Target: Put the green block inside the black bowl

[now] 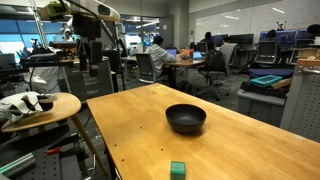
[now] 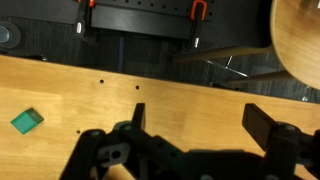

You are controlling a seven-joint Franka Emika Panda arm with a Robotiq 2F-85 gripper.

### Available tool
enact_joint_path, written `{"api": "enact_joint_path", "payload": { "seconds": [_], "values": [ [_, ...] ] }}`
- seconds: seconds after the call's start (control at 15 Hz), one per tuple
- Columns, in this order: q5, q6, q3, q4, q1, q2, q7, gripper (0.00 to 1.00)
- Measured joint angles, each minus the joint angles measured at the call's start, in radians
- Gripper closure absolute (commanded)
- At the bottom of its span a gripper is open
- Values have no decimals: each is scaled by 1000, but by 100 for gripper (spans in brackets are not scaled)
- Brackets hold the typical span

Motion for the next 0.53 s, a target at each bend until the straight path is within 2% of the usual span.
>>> {"api": "enact_joint_path", "payload": {
  "seconds": [0.33,0.53],
  "values": [
    [-1,213,0,-26,-84,79,139,0],
    [-7,292,0,-29,-137,137,209,0]
  ]
}}
